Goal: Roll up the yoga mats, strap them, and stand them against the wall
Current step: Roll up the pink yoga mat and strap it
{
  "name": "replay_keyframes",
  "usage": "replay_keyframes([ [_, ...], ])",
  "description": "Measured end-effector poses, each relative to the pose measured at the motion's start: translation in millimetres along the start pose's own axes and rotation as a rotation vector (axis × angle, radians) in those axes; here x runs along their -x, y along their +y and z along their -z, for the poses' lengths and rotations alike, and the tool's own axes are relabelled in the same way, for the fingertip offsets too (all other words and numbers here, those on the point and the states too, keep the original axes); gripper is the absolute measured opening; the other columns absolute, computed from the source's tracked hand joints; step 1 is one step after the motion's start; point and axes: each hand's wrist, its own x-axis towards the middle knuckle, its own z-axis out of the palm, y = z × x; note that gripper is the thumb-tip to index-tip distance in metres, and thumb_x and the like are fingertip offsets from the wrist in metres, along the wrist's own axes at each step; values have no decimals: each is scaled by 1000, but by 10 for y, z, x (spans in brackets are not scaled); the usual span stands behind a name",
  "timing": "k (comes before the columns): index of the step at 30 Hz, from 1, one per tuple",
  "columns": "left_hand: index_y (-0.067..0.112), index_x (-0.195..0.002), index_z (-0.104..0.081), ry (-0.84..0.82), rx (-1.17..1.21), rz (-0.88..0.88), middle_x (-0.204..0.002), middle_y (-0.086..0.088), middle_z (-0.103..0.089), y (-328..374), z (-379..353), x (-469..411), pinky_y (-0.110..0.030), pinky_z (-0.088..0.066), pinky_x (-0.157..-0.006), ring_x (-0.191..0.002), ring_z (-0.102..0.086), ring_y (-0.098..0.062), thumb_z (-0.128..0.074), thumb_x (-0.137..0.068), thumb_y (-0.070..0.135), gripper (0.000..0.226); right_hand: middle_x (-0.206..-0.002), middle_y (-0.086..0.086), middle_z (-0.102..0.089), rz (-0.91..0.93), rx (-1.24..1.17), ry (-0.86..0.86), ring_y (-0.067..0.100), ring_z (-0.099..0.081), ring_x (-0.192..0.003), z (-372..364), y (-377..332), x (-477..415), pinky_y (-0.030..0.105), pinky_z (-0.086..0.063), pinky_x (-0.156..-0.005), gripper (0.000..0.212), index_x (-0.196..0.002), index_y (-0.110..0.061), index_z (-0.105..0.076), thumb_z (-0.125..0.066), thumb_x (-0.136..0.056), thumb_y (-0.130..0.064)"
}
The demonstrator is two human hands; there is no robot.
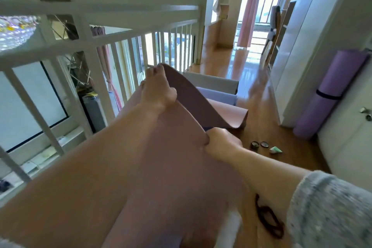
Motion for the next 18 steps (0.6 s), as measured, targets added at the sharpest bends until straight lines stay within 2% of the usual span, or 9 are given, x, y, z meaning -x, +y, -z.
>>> replay_keyframes([
  [2, 8, -146, -27, 2, 60, -1, -148, -14, -24, 154, 96, -15, -46, -32, -111, -131, -37, -37, -53, -89, 13, 62, -100, 1, -63, -12, -6, 168, 21, -57, -82, 214, 134, -70, 26, -45, -68, 21, -104, -25, -67, -53, -91, -17],
  [5, 2, -133, -41, -2, 143, 10, -137, -17, -36, 478, 343, -39, -45, -42, -102, -118, -49, -36, -52, -88, 12, 47, -112, 7, -63, -37, -19, 392, 28, -58, -99, 714, 211, -116, 38, -48, -88, 31, -113, -23, -65, -46, -91, -14],
  [7, -3, -120, -51, 17, 214, 20, -124, -21, -50, 658, 516, -5, -45, -48, -96, -109, -56, -36, -50, -86, 7, 36, -110, 11, -63, -56, 119, 537, 33, -56, -104, 1106, 217, -59, 36, -43, -86, 25, -111, -16, -63, -47, -92, -17],
  [10, -5, -127, -53, -44, 283, 11, -122, -25, -57, 809, 691, 275, -46, -47, -98, -112, -56, -38, -46, -83, 0, 45, -103, 9, -63, 26, 230, 760, 32, -54, -104, 1596, 198, 165, 37, -43, -86, 23, -107, -16, -65, -47, -92, -13],
  [12, 3, -134, -52, -137, 316, 14, -128, -23, -56, 803, 706, 574, -47, -51, -94, -109, -59, -38, -44, -81, -2, 53, -104, 8, -62, 108, 169, 730, 32, -51, -106, 1739, 180, 325, 34, -42, -81, 25, -106, -15, -66, -49, -89, -8],
  [15, 7, -126, -61, -229, 332, 54, -116, -15, -61, 666, 634, 962, -44, -55, -88, -101, -62, -35, -43, -80, -6, 51, -104, 4, -62, 199, 199, 595, 30, -51, -106, 1721, 199, 561, 30, -35, -75, 21, -100, -20, -67, -51, -88, -10],
  [16, 10, -124, -63, -253, 339, 89, -108, -14, -64, 614, 610, 1062, -39, -56, -84, -95, -63, -32, -42, -80, -7, 52, -101, 3, -63, 245, 213, 570, 29, -52, -105, 1687, 219, 637, 30, -36, -76, 20, -96, -22, -67, -53, -87, -10],
  [18, 15, -119, -66, -325, 342, 114, -87, -7, -63, 546, 602, 1268, -22, -55, -64, -76, -61, -19, -42, -80, -10, 53, -97, 2, -65, 335, 236, 505, 25, -55, -99, 1587, 286, 755, 30, -41, -78, 19, -89, -23, -67, -56, -83, -9],
])
